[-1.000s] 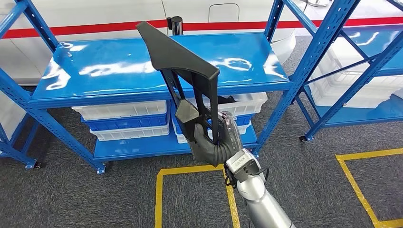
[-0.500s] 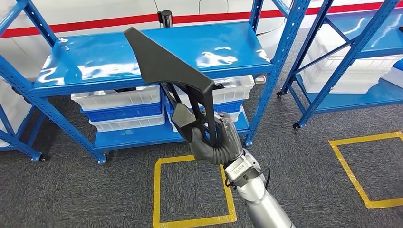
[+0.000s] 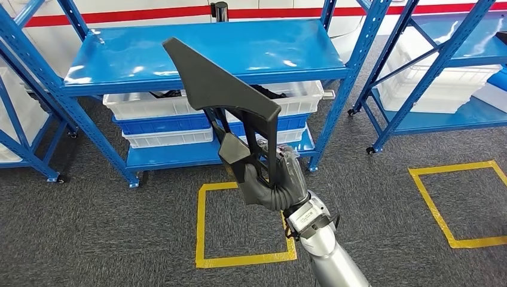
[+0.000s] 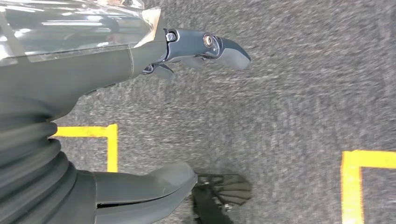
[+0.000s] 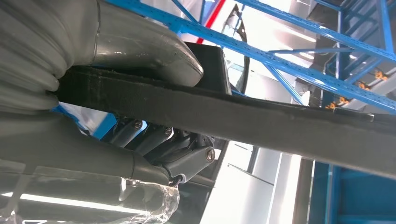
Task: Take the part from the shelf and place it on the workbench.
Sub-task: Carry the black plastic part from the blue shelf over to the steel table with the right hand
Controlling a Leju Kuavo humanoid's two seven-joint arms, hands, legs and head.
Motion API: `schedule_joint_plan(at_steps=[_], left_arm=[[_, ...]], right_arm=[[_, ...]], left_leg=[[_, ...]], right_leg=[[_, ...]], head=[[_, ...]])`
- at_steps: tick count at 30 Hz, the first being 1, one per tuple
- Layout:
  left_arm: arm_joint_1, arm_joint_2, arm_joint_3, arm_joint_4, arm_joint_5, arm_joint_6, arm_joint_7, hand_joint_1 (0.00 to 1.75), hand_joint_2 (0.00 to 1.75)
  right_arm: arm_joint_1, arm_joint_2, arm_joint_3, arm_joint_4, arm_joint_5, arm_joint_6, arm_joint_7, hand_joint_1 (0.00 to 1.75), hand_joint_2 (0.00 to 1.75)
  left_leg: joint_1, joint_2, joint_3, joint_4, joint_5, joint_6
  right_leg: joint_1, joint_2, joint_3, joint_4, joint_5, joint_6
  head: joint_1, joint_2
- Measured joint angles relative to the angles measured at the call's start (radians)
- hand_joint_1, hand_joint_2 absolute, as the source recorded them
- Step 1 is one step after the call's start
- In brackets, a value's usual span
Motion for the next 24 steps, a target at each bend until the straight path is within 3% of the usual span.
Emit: schedule_joint_plan(at_steps=[2,4,6,8,10,11,13,15,16,17,19,21,22,24], left_arm=[[0.000,-0.001,0.000,0.000,0.000,-0.004,-0.010,0.00,1.75],[0.000,-0.001,0.000,0.000,-0.003,-0.007,-0.026,0.00,1.75],[-0.002,-0.001,0.000,0.000,-0.007,-0.008,-0.037,0.00,1.75],[-0.004,0.000,0.000,0.000,-0.009,-0.008,-0.042,0.00,1.75],[-0.002,0.001,0.000,0.000,-0.010,-0.008,-0.044,0.00,1.75],[-0.001,0.002,0.000,0.000,-0.010,-0.008,-0.044,0.00,1.75],[0.000,0.002,0.000,0.000,-0.010,-0.008,-0.044,0.00,1.75],[0.001,0.001,0.000,0.000,-0.010,-0.008,-0.044,0.00,1.75],[0.001,0.001,0.000,0.000,-0.010,-0.008,-0.044,0.00,1.75],[0.001,0.002,0.000,0.000,-0.010,-0.008,-0.043,0.00,1.75],[0.001,0.002,0.000,0.000,-0.010,-0.008,-0.040,0.00,1.75],[0.000,0.004,-0.001,0.000,-0.012,-0.008,-0.038,0.00,1.75],[-0.001,0.006,-0.001,0.000,-0.012,-0.008,-0.037,0.00,1.75],[-0.001,0.007,-0.001,0.000,-0.013,-0.009,-0.036,0.00,1.75]], right_arm=[[0.008,-0.003,-0.001,0.000,0.000,0.000,-0.005,1.75,1.75],[0.014,-0.005,-0.002,0.000,0.004,0.000,-0.011,1.75,1.75],[0.017,-0.005,-0.002,-0.002,0.014,0.003,-0.015,1.75,1.75],[0.021,-0.006,-0.003,-0.003,0.025,0.007,-0.016,1.75,1.75],[0.023,-0.005,-0.003,-0.004,0.030,0.009,-0.016,1.75,1.75],[0.023,-0.004,-0.002,-0.004,0.031,0.010,-0.016,1.75,1.75],[0.023,-0.002,-0.002,-0.004,0.031,0.010,-0.016,1.75,1.75],[0.026,-0.002,-0.002,-0.004,0.031,0.010,-0.016,1.75,1.75],[0.027,-0.002,-0.002,-0.004,0.032,0.011,-0.016,1.75,1.75],[0.028,-0.002,-0.002,-0.004,0.033,0.011,-0.016,1.75,1.75],[0.029,-0.002,-0.002,-0.004,0.035,0.012,-0.016,1.75,1.75],[0.027,-0.001,-0.002,-0.004,0.038,0.014,-0.016,1.75,1.75],[0.027,0.000,-0.002,-0.005,0.040,0.015,-0.015,1.75,1.75],[0.026,0.002,-0.002,-0.005,0.043,0.017,-0.014,1.75,1.75]], left_leg=[[-0.001,0.001,-0.036,0.001,0.027,-0.004],[-0.001,-0.004,-0.068,0.002,0.052,-0.013],[-0.004,-0.011,-0.089,0.004,0.075,-0.025],[-0.006,-0.017,-0.095,0.002,0.096,-0.037],[0.000,-0.022,-0.098,0.002,0.101,-0.047],[0.003,-0.022,-0.106,0.017,0.082,-0.052],[0.007,-0.018,-0.141,0.112,-0.003,-0.062],[0.009,-0.015,-0.182,0.248,-0.078,-0.072],[0.010,-0.013,-0.187,0.289,-0.090,-0.075],[0.010,-0.011,-0.172,0.291,-0.084,-0.076],[0.010,0.004,-0.085,0.185,-0.040,-0.070],[0.003,0.028,-0.001,0.061,-0.018,-0.057],[-0.002,0.035,0.016,0.028,-0.018,-0.050],[-0.009,0.030,0.014,0.014,-0.020,-0.036]], right_leg=[[0.000,0.000,0.027,0.036,0.008,0.019],[-0.002,0.007,0.120,-0.060,0.046,0.033],[0.000,0.025,0.229,-0.209,0.034,0.023],[0.004,0.032,0.270,-0.281,0.012,0.006],[-0.001,0.019,0.260,-0.279,0.024,-0.011],[-0.004,0.011,0.255,-0.279,0.032,-0.023],[-0.006,-0.005,0.242,-0.279,0.048,-0.040],[-0.003,-0.018,0.228,-0.278,0.060,-0.044],[-0.002,-0.024,0.222,-0.277,0.064,-0.042],[-0.001,-0.030,0.218,-0.276,0.068,-0.040],[0.000,-0.043,0.216,-0.274,0.071,-0.036],[0.006,-0.056,0.214,-0.273,0.072,-0.032],[0.009,-0.062,0.212,-0.273,0.073,-0.029],[0.013,-0.075,0.209,-0.275,0.075,-0.019]], head=[[0.000,0.000],[0.000,0.000],[-0.001,0.000],[-0.003,0.000],[-0.004,0.000],[-0.005,0.000],[-0.005,0.000],[-0.006,0.000],[-0.006,0.000],[-0.006,0.000],[-0.006,0.000],[-0.005,0.000],[-0.005,0.000],[-0.004,0.000]])
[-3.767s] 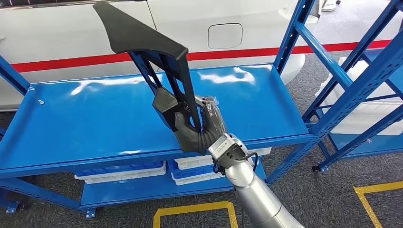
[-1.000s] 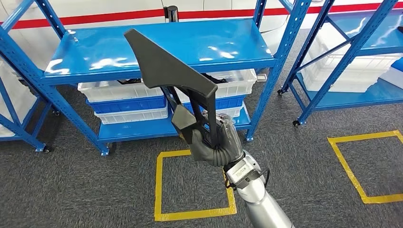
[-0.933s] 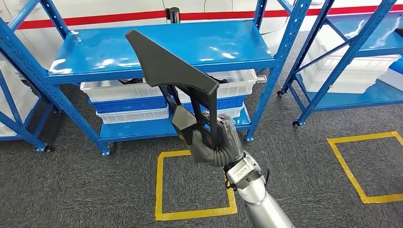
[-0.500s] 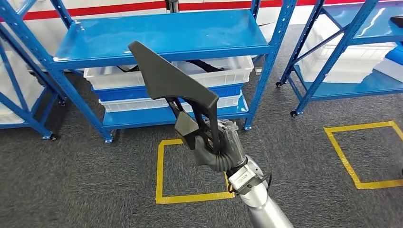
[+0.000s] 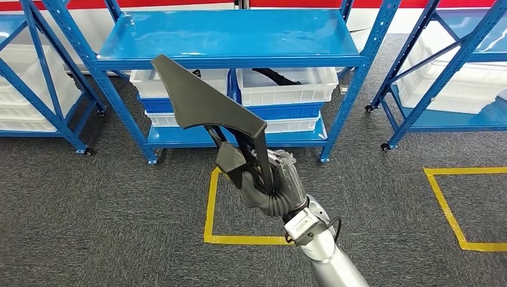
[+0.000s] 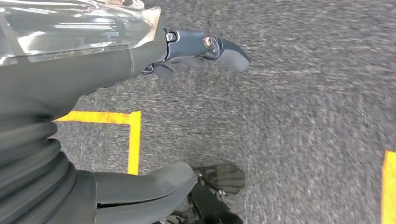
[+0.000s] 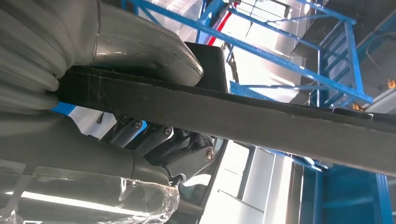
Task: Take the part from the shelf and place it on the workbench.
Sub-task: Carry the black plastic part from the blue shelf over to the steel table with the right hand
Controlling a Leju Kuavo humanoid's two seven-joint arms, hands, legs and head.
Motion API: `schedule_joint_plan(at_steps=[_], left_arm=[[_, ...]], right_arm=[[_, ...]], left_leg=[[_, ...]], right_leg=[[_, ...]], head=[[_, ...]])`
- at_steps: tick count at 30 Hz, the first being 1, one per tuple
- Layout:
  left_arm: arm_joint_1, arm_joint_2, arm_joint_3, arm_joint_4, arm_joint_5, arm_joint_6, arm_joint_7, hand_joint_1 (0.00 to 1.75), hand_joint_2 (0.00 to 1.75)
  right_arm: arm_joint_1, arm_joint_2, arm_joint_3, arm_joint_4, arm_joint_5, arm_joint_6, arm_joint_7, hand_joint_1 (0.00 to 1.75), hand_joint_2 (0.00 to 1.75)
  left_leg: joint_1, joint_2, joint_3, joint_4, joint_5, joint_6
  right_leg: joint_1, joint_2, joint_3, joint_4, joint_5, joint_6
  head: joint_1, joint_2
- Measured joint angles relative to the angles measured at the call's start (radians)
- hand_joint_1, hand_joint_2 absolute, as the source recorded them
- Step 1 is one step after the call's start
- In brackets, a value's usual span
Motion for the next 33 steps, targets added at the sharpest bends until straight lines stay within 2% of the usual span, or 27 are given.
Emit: schedule_joint_plan(at_steps=[1,3,5,6,7,8,9,11,12,13,14,16,18,20,21,22,23,24,25,27,28,29,31,32,33], left_arm=[[0.000,0.000,0.000,0.000,0.000,0.000,0.000,0.00,1.75],[-0.001,0.000,0.000,0.000,0.000,-0.001,0.001,0.00,1.75],[-0.003,0.000,0.000,0.000,-0.001,-0.002,0.001,0.00,1.75],[-0.004,0.000,0.000,0.000,-0.001,-0.003,0.001,0.00,1.75],[-0.004,-0.001,0.000,0.000,-0.001,-0.004,0.001,0.00,1.75],[-0.003,-0.002,0.000,0.000,-0.001,-0.005,0.001,0.00,1.75],[-0.003,-0.002,0.000,0.000,-0.001,-0.006,0.001,0.00,1.75],[-0.003,-0.004,0.000,0.000,-0.001,-0.006,0.001,0.00,1.75],[-0.003,-0.004,0.000,0.000,-0.001,-0.006,0.000,0.00,1.75],[-0.003,-0.003,0.000,0.000,0.000,-0.005,-0.003,0.00,1.75],[-0.002,-0.003,0.000,0.000,0.001,-0.004,-0.006,0.00,1.75],[0.003,-0.001,0.000,0.000,0.002,-0.001,-0.012,0.00,1.75],[0.006,0.000,0.000,0.000,0.002,0.002,-0.016,0.00,1.75],[0.006,-0.001,0.000,0.000,0.002,0.003,-0.018,0.00,1.75],[0.005,-0.001,0.000,0.000,0.002,0.003,-0.019,0.00,1.75],[0.006,-0.001,0.000,0.000,0.002,0.004,-0.019,0.00,1.75],[0.006,-0.001,0.000,0.000,0.002,0.004,-0.020,0.00,1.75],[0.007,-0.001,0.000,0.000,0.002,0.004,-0.020,0.00,1.75],[0.007,-0.001,0.000,0.000,0.002,0.004,-0.020,0.00,1.75],[0.005,0.000,0.000,0.000,0.002,0.005,-0.022,0.00,1.75],[0.004,0.000,0.000,0.000,0.002,0.006,-0.023,0.00,1.75],[0.003,0.000,0.000,0.000,0.002,0.007,-0.024,0.00,1.75],[0.003,0.000,0.000,0.000,0.002,0.008,-0.025,0.00,1.75],[0.003,-0.001,0.000,0.000,0.002,0.009,-0.025,0.00,1.75],[0.004,-0.001,0.000,0.000,0.002,0.010,-0.025,0.00,1.75]], right_arm=[[0.000,0.001,0.000,0.000,0.001,0.001,0.001,1.75,1.75],[-0.001,0.002,-0.001,-0.002,0.002,0.001,0.002,1.75,1.75],[0.001,0.001,-0.002,-0.004,0.002,0.001,0.002,1.75,1.75],[0.003,-0.001,-0.002,-0.004,0.002,0.001,0.002,1.75,1.75],[0.005,-0.002,-0.003,-0.004,0.002,0.001,0.002,1.75,1.75],[0.006,-0.004,-0.003,-0.004,0.002,0.001,0.002,1.75,1.75],[0.006,-0.005,-0.003,-0.004,0.002,0.002,0.002,1.75,1.75],[0.006,-0.007,-0.003,-0.004,0.002,0.004,0.002,1.75,1.75],[0.006,-0.007,-0.003,-0.004,0.002,0.006,0.002,1.75,1.75],[0.007,-0.007,-0.003,-0.004,0.002,0.008,0.002,1.75,1.75],[0.007,-0.007,-0.003,-0.004,0.002,0.011,0.003,1.75,1.75],[0.008,-0.006,-0.002,-0.004,0.002,0.016,0.003,1.75,1.75],[0.008,-0.003,-0.002,-0.004,0.003,0.018,0.003,1.75,1.75],[0.008,0.000,-0.002,-0.004,0.004,0.019,0.002,1.75,1.75],[0.009,0.000,-0.002,-0.004,0.004,0.019,0.002,1.75,1.75],[0.010,0.000,-0.002,-0.004,0.005,0.020,0.002,1.75,1.75],[0.011,0.000,-0.002,-0.004,0.005,0.020,0.002,1.75,1.75],[0.011,0.000,-0.002,-0.004,0.005,0.020,0.002,1.75,1.75],[0.011,0.000,-0.002,-0.004,0.005,0.020,0.002,1.75,1.75],[0.009,0.001,-0.002,-0.004,0.005,0.021,0.002,1.75,1.75],[0.007,0.002,-0.003,-0.004,0.005,0.021,0.002,1.75,1.75],[0.006,0.003,-0.003,-0.004,0.005,0.022,0.003,1.75,1.75],[0.004,0.004,-0.002,-0.005,0.005,0.023,0.003,1.75,1.75],[0.003,0.005,-0.002,-0.005,0.005,0.024,0.003,1.75,1.75],[0.001,0.007,-0.001,-0.005,0.005,0.025,0.003,1.75,1.75]], left_leg=[[0.002,-0.006,0.000,-0.007,0.003,0.007],[0.008,-0.018,0.000,-0.021,0.013,0.023],[0.010,-0.032,-0.004,-0.025,0.019,0.032],[0.010,-0.041,-0.006,-0.025,0.021,0.033],[0.010,-0.050,-0.008,-0.025,0.022,0.032],[0.011,-0.060,-0.008,-0.024,0.023,0.031],[0.012,-0.070,-0.008,-0.023,0.025,0.029],[0.014,-0.090,-0.011,-0.016,0.025,0.020],[0.014,-0.100,-0.015,-0.010,0.025,0.014],[0.013,-0.108,-0.020,-0.006,0.025,0.006],[0.012,-0.115,-0.026,-0.003,0.027,-0.001],[0.016,-0.120,-0.034,-0.002,0.031,-0.012],[0.018,-0.091,-0.054,0.037,0.004,-0.019],[0.017,-0.053,-0.105,0.152,-0.062,-0.025],[0.018,-0.046,-0.135,0.220,-0.093,-0.027],[0.018,-0.043,-0.157,0.273,-0.112,-0.027],[0.018,-0.041,-0.163,0.292,-0.113,-0.027],[0.018,-0.040,-0.149,0.272,-0.096,-0.024],[0.017,-0.035,-0.117,0.218,-0.068,-0.019],[0.010,-0.004,-0.042,0.084,-0.021,-0.006],[0.005,0.009,-0.020,0.041,-0.011,0.000],[0.000,0.016,-0.011,0.019,-0.010,0.004],[-0.003,0.001,-0.012,0.010,-0.008,0.013],[-0.001,-0.008,-0.010,0.004,-0.004,0.018],[0.001,-0.017,-0.008,-0.002,0.001,0.025]], right_leg=[[0.000,0.002,-0.003,0.002,-0.003,0.006],[0.000,0.030,-0.027,0.049,-0.031,0.009],[-0.005,0.065,-0.091,0.179,-0.088,0.002],[-0.008,0.071,-0.126,0.249,-0.111,0.001],[-0.010,0.074,-0.150,0.295,-0.122,0.005],[-0.013,0.075,-0.153,0.299,-0.114,0.014],[-0.017,0.076,-0.139,0.266,-0.092,0.025],[-0.027,0.093,-0.077,0.126,-0.031,0.048],[-0.030,0.105,-0.053,0.070,-0.010,0.051],[-0.031,0.115,-0.038,0.034,0.002,0.049],[-0.029,0.119,-0.036,0.025,0.006,0.043],[-0.029,0.108,-0.038,0.029,0.012,0.027],[-0.030,0.095,-0.041,0.029,0.018,0.011],[-0.026,0.078,-0.045,0.028,0.020,0.000],[-0.023,0.069,-0.047,0.028,0.020,-0.002],[-0.020,0.059,-0.048,0.029,0.021,-0.004],[-0.017,0.050,-0.049,0.029,0.021,-0.005],[-0.016,0.041,-0.049,0.029,0.021,-0.006],[-0.014,0.033,-0.048,0.029,0.021,-0.006],[-0.008,0.019,-0.048,0.030,0.019,-0.004],[-0.005,0.013,-0.049,0.030,0.019,-0.002],[-0.001,0.005,-0.050,0.030,0.018,0.001],[0.002,-0.010,-0.050,0.029,0.016,0.007],[0.001,-0.005,-0.052,0.035,0.011,0.010],[0.000,0.009,-0.061,0.056,-0.002,0.012]], head=[[0.000,0.000],[0.000,0.000],[0.001,0.000],[0.001,0.000],[0.001,0.000],[0.001,0.000],[0.001,0.000],[0.001,0.000],[0.001,0.000],[0.000,0.000],[0.000,0.000],[-0.001,0.000],[-0.003,0.000],[-0.005,0.000],[-0.005,0.000],[-0.005,0.000],[-0.005,0.000],[-0.006,0.000],[-0.006,0.000],[-0.005,0.000],[-0.005,0.000],[-0.004,0.000],[-0.004,0.000],[-0.004,0.000],[-0.003,0.000]])
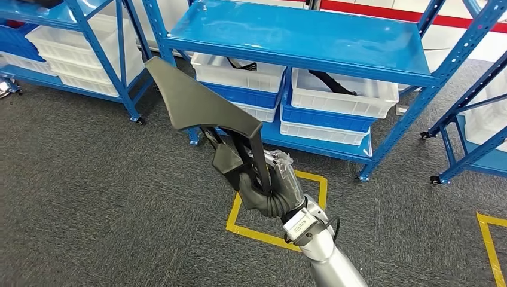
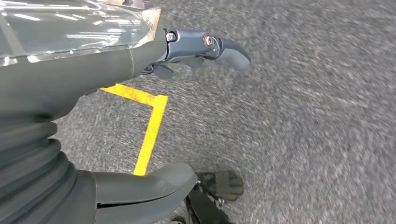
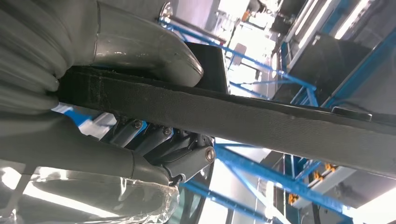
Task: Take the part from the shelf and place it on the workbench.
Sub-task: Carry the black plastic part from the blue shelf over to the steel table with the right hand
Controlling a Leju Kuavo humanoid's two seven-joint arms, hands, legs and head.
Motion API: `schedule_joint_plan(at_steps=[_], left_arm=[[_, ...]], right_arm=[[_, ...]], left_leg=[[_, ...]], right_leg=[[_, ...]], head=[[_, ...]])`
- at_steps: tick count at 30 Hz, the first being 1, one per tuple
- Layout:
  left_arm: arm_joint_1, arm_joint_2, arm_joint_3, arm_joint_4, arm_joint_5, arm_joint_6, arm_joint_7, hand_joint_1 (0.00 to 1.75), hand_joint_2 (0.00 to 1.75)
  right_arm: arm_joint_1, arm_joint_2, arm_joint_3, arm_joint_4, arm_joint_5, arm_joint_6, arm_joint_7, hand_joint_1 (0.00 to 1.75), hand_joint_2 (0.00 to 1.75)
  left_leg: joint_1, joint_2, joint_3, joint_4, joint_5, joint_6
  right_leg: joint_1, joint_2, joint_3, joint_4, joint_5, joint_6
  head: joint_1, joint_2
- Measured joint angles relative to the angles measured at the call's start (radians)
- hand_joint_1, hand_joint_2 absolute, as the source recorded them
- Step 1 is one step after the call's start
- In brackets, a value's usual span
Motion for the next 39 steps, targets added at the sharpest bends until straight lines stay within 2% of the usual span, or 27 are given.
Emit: schedule_joint_plan(at_steps=[2,4,5,6,7,9,10,12,14,15,17,19,20,21,22,23,25,26,27,28,30,32,34,36,37,38,39], left_arm=[[-0.001,-0.001,0.000,0.000,0.000,0.000,0.000,0.00,1.75],[-0.001,0.000,0.000,0.000,0.001,0.002,-0.001,0.00,1.75],[0.000,0.000,0.000,0.000,0.001,0.003,-0.001,0.00,1.75],[0.002,0.000,0.000,0.000,0.001,0.004,-0.002,0.00,1.75],[0.004,-0.001,0.000,0.000,0.000,0.005,-0.003,0.00,1.75],[0.006,-0.002,0.000,0.000,0.000,0.006,-0.006,0.00,1.75],[0.006,-0.002,0.000,0.000,0.000,0.006,-0.007,0.00,1.75],[0.007,-0.001,0.000,0.000,0.000,0.006,-0.008,0.00,1.75],[0.011,0.002,0.000,0.000,-0.001,0.007,-0.009,0.00,1.75],[0.013,0.003,0.000,0.000,-0.001,0.007,-0.009,0.00,1.75],[0.014,0.005,0.000,0.000,-0.001,0.010,-0.009,0.00,1.75],[0.012,0.004,0.000,0.000,-0.002,0.013,-0.009,0.00,1.75],[0.012,0.004,0.000,0.000,-0.002,0.013,-0.009,0.00,1.75],[0.013,0.004,0.000,0.000,-0.002,0.013,-0.009,0.00,1.75],[0.013,0.003,0.000,0.000,-0.002,0.013,-0.009,0.00,1.75],[0.014,0.003,0.000,0.000,-0.002,0.014,-0.009,0.00,1.75],[0.012,0.005,0.000,0.000,-0.001,0.014,-0.009,0.00,1.75],[0.011,0.005,0.000,0.000,-0.001,0.015,-0.009,0.00,1.75],[0.009,0.006,0.000,0.000,-0.002,0.015,-0.009,0.00,1.75],[0.008,0.006,0.000,0.000,-0.002,0.015,-0.009,0.00,1.75],[0.009,0.007,0.000,0.000,-0.002,0.015,-0.009,0.00,1.75],[0.009,0.006,0.000,0.000,-0.002,0.015,-0.009,0.00,1.75],[0.007,0.004,0.000,0.000,-0.002,0.015,-0.009,0.00,1.75],[0.007,0.003,0.000,0.000,-0.002,0.016,-0.009,0.00,1.75],[0.008,0.002,0.000,0.000,-0.002,0.016,-0.009,0.00,1.75],[0.008,0.001,0.000,0.000,-0.003,0.016,-0.009,0.00,1.75],[0.008,0.000,0.000,0.000,-0.004,0.016,-0.008,0.00,1.75]], right_arm=[[-0.003,0.000,0.001,0.000,0.000,0.001,0.001,1.75,1.75],[-0.003,-0.002,0.001,0.001,0.000,0.001,0.002,1.75,1.75],[-0.003,-0.004,0.002,0.003,0.000,0.001,0.003,1.75,1.75],[-0.002,-0.005,0.002,0.004,0.000,0.002,0.003,1.75,1.75],[-0.002,-0.006,0.002,0.004,0.000,0.002,0.003,1.75,1.75],[-0.003,-0.008,0.002,0.005,0.000,0.002,0.003,1.75,1.75],[-0.003,-0.009,0.003,0.005,0.000,0.002,0.003,1.75,1.75],[-0.003,-0.010,0.004,0.006,0.000,0.002,0.002,1.75,1.75],[-0.002,-0.010,0.005,0.006,0.000,0.002,0.000,1.75,1.75],[-0.003,-0.010,0.005,0.006,0.000,0.002,0.000,1.75,1.75],[-0.004,-0.008,0.006,0.006,0.000,0.002,-0.001,1.75,1.75],[-0.004,-0.008,0.007,0.006,0.000,0.002,-0.001,1.75,1.75],[-0.004,-0.008,0.007,0.007,0.000,0.002,-0.001,1.75,1.75],[-0.004,-0.008,0.008,0.008,0.000,0.002,-0.001,1.75,1.75],[-0.004,-0.008,0.008,0.009,0.000,0.002,-0.001,1.75,1.75],[-0.004,-0.007,0.008,0.009,0.000,0.002,-0.001,1.75,1.75],[-0.005,-0.006,0.008,0.009,0.000,0.002,-0.001,1.75,1.75],[-0.006,-0.006,0.008,0.009,0.000,0.002,-0.001,1.75,1.75],[-0.006,-0.006,0.008,0.009,0.000,0.002,-0.001,1.75,1.75],[-0.006,-0.006,0.008,0.009,0.000,0.002,-0.001,1.75,1.75],[-0.006,-0.005,0.008,0.009,0.000,0.002,-0.001,1.75,1.75],[-0.006,-0.005,0.009,0.009,0.000,0.002,-0.002,1.75,1.75],[-0.004,-0.008,0.010,0.010,0.000,0.002,-0.004,1.75,1.75],[0.001,-0.013,0.010,0.011,0.000,0.002,-0.006,1.75,1.75],[0.003,-0.015,0.010,0.011,0.000,0.002,-0.008,1.75,1.75],[0.004,-0.017,0.010,0.011,0.001,0.002,-0.010,1.75,1.75],[0.004,-0.018,0.010,0.011,0.001,0.002,-0.011,1.75,1.75]], left_leg=[[0.003,-0.017,0.001,-0.006,0.008,0.009],[0.004,-0.035,-0.003,-0.006,0.010,0.013],[0.004,-0.044,-0.004,-0.006,0.011,0.013],[0.004,-0.053,-0.005,-0.005,0.012,0.013],[0.005,-0.064,-0.005,-0.004,0.012,0.012],[0.006,-0.087,-0.007,0.003,0.011,0.006],[0.005,-0.098,-0.010,0.008,0.010,0.001],[0.001,-0.112,-0.020,0.016,0.010,-0.011],[0.003,-0.122,-0.028,0.015,0.015,-0.023],[0.004,-0.117,-0.031,0.018,0.014,-0.027],[0.005,-0.080,-0.055,0.071,-0.021,-0.036],[0.007,-0.037,-0.114,0.198,-0.087,-0.044],[0.008,-0.028,-0.144,0.262,-0.113,-0.046],[0.008,-0.025,-0.160,0.297,-0.121,-0.046],[0.008,-0.023,-0.156,0.292,-0.110,-0.045],[0.008,-0.019,-0.132,0.249,-0.084,-0.041],[0.001,0.015,-0.055,0.112,-0.031,-0.027],[-0.004,0.032,-0.028,0.062,-0.017,-0.021],[-0.009,0.043,-0.015,0.034,-0.013,-0.015],[-0.014,0.044,-0.014,0.026,-0.015,-0.012],[-0.013,0.023,-0.013,0.016,-0.007,-0.003],[-0.007,0.004,-0.006,0.001,0.004,0.010],[-0.003,-0.018,-0.004,-0.004,0.011,0.018],[-0.003,-0.045,-0.007,-0.004,0.012,0.019],[-0.003,-0.058,-0.007,-0.003,0.012,0.019],[-0.003,-0.072,-0.006,-0.002,0.013,0.018],[-0.003,-0.085,-0.006,0.000,0.013,0.016]], right_leg=[[-0.005,0.042,-0.047,0.102,-0.050,-0.004],[-0.007,0.062,-0.104,0.224,-0.098,-0.008],[-0.009,0.064,-0.122,0.259,-0.107,-0.005],[-0.010,0.065,-0.124,0.262,-0.102,0.001],[-0.012,0.066,-0.109,0.231,-0.084,0.011],[-0.022,0.086,-0.047,0.099,-0.028,0.032],[-0.024,0.099,-0.019,0.039,-0.007,0.036],[-0.026,0.114,0.002,-0.011,0.009,0.028],[-0.024,0.102,0.001,-0.010,0.016,0.013],[-0.025,0.096,0.000,-0.011,0.018,0.008],[-0.028,0.080,0.001,-0.013,0.022,-0.007],[-0.023,0.061,0.000,-0.013,0.021,-0.016],[-0.021,0.051,-0.001,-0.013,0.020,-0.017],[-0.019,0.040,-0.001,-0.013,0.019,-0.017],[-0.018,0.030,-0.001,-0.013,0.019,-0.018],[-0.016,0.020,-0.001,-0.013,0.019,-0.018],[-0.012,0.004,0.001,-0.013,0.018,-0.017],[-0.009,-0.003,0.001,-0.013,0.017,-0.016],[-0.006,-0.010,0.001,-0.013,0.016,-0.014],[-0.004,-0.018,0.001,-0.015,0.016,-0.011],[-0.003,-0.027,0.004,-0.016,0.014,-0.002],[-0.003,0.007,-0.010,0.022,-0.010,0.001],[-0.006,0.051,-0.062,0.136,-0.063,-0.006],[-0.008,0.064,-0.118,0.247,-0.099,-0.005],[-0.008,0.066,-0.126,0.258,-0.096,0.001],[-0.009,0.069,-0.113,0.226,-0.076,0.011],[-0.011,0.076,-0.083,0.161,-0.045,0.021]], head=[[0.002,0.000],[0.003,0.000],[0.003,0.000],[0.003,0.000],[0.003,0.000],[0.003,0.000],[0.003,0.000],[0.002,0.000],[0.001,0.000],[0.001,0.000],[-0.004,0.000],[-0.009,0.000],[-0.009,0.000],[-0.009,0.000],[-0.009,0.000],[-0.009,0.000],[-0.009,0.000],[-0.008,0.000],[-0.008,0.000],[-0.008,0.000],[-0.008,0.000],[-0.007,0.000],[-0.005,0.000],[-0.004,0.000],[-0.004,0.000],[-0.004,0.000],[-0.004,0.000]])
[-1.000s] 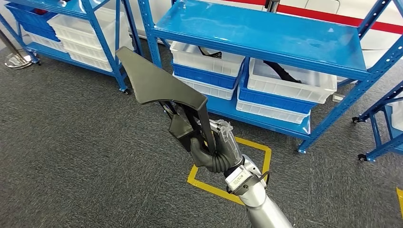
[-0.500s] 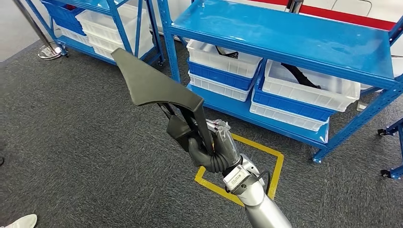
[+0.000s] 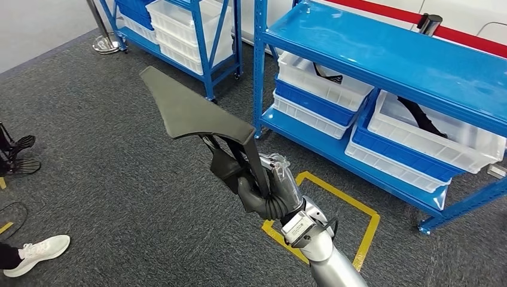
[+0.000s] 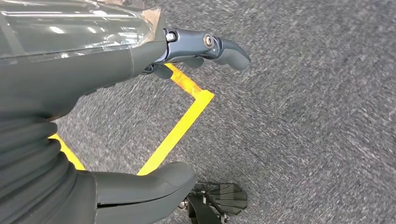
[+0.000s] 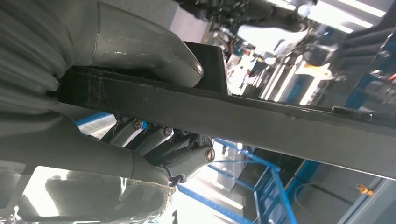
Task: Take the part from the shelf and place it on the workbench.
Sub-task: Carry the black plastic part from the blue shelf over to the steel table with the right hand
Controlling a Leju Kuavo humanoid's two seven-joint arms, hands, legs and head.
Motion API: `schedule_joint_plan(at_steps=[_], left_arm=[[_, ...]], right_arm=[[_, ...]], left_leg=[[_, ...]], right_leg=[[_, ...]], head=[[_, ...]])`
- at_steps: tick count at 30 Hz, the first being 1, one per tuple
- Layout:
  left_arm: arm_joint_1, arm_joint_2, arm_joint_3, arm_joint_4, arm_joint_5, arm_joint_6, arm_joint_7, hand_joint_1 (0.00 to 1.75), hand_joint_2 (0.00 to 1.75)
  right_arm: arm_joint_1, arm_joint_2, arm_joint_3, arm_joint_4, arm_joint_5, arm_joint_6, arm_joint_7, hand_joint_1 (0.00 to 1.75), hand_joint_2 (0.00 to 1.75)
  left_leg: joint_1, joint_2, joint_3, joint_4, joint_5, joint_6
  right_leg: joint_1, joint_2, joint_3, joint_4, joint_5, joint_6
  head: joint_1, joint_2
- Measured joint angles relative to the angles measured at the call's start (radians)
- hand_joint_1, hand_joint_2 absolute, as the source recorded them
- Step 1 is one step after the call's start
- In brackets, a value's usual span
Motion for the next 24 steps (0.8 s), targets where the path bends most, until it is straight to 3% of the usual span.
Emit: schedule_joint_plan(at_steps=[1,3,6,8,11,13,14,17,19,22,24], left_arm=[[-0.001,-0.001,0.000,0.000,-0.001,0.000,0.000,0.00,1.75],[-0.002,-0.001,0.000,0.000,-0.003,0.000,0.001,0.00,1.75],[-0.001,0.001,0.000,0.000,-0.005,0.001,0.004,0.00,1.75],[0.000,0.002,0.000,0.000,-0.006,0.002,0.006,0.00,1.75],[-0.004,0.002,0.000,0.000,-0.006,0.000,0.006,0.00,1.75],[-0.004,0.002,0.000,0.000,-0.004,-0.002,0.006,0.00,1.75],[-0.003,0.003,0.000,0.000,-0.003,-0.002,0.006,0.00,1.75],[-0.004,0.006,0.000,0.000,0.002,-0.003,0.004,0.00,1.75],[-0.007,0.008,0.000,0.000,0.002,-0.004,0.001,0.00,1.75],[-0.006,0.010,0.000,0.000,0.002,-0.005,0.001,0.00,1.75],[-0.007,0.010,0.000,0.000,0.002,-0.004,0.001,0.00,1.75]], right_arm=[[-0.001,-0.001,0.000,0.000,0.000,0.000,-0.001,1.75,1.75],[-0.003,-0.002,0.002,0.000,0.000,0.000,-0.002,1.75,1.75],[-0.009,-0.003,0.007,0.001,0.000,-0.001,-0.002,1.75,1.75],[-0.017,-0.002,0.013,0.001,0.000,-0.002,-0.003,1.75,1.75],[-0.023,-0.002,0.018,0.002,0.000,-0.002,-0.003,1.75,1.75],[-0.023,-0.002,0.020,0.004,-0.002,-0.002,-0.002,1.75,1.75],[-0.023,-0.002,0.021,0.005,-0.003,-0.002,-0.001,1.75,1.75],[-0.028,-0.002,0.023,0.005,-0.007,-0.002,0.000,1.75,1.75],[-0.031,-0.003,0.023,0.005,-0.014,-0.002,0.001,1.75,1.75],[-0.032,-0.002,0.022,0.005,-0.020,0.001,0.001,1.75,1.75],[-0.031,-0.002,0.020,0.005,-0.021,0.006,0.000,1.75,1.75]], left_leg=[[0.000,-0.012,-0.001,0.004,-0.001,-0.003],[-0.003,-0.030,-0.008,0.011,-0.002,-0.012],[0.000,-0.045,-0.019,0.012,0.001,-0.028],[0.002,-0.018,-0.034,0.042,-0.020,-0.039],[0.007,0.047,-0.117,0.213,-0.108,-0.054],[0.011,0.059,-0.158,0.292,-0.128,-0.059],[0.012,0.063,-0.150,0.277,-0.112,-0.059],[0.007,0.100,-0.047,0.086,-0.029,-0.047],[-0.001,0.117,-0.014,0.021,-0.015,-0.036],[-0.005,0.090,-0.011,0.008,-0.009,-0.021],[0.000,0.071,0.001,-0.009,0.002,-0.007]], right_leg=[[-0.003,0.017,0.032,-0.072,0.028,0.007],[-0.007,0.039,0.073,-0.164,0.062,0.005],[-0.007,0.028,0.078,-0.178,0.071,-0.016],[-0.012,0.013,0.080,-0.182,0.075,-0.032],[-0.008,-0.018,0.081,-0.184,0.073,-0.045],[-0.004,-0.040,0.081,-0.184,0.072,-0.047],[-0.003,-0.050,0.081,-0.184,0.071,-0.047],[0.002,-0.075,0.085,-0.184,0.067,-0.044],[0.007,-0.089,0.086,-0.184,0.064,-0.037],[0.009,-0.101,0.090,-0.184,0.058,-0.021],[0.008,-0.066,0.069,-0.130,0.028,-0.020]], head=[[0.000,0.000],[-0.001,0.000],[-0.002,0.000],[-0.004,0.000],[-0.010,0.000],[-0.010,0.000],[-0.010,0.000],[-0.010,0.000],[-0.009,0.000],[-0.009,0.000],[-0.006,0.000]])
